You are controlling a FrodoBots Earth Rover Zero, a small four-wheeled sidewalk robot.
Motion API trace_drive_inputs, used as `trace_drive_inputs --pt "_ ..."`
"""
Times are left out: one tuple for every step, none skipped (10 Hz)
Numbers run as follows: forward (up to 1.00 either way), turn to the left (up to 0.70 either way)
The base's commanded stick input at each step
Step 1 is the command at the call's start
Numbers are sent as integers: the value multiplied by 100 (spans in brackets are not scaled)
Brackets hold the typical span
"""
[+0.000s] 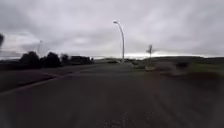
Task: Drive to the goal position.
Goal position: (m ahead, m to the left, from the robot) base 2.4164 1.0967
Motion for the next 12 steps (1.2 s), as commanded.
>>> trace_drive_inputs --pt "100 0" --pt "100 0" --pt "100 0" --pt "100 0" --pt "100 0" --pt "100 0" --pt "100 0" --pt "100 0" --pt "100 0" --pt "100 0" --pt "100 0" --pt "100 0"
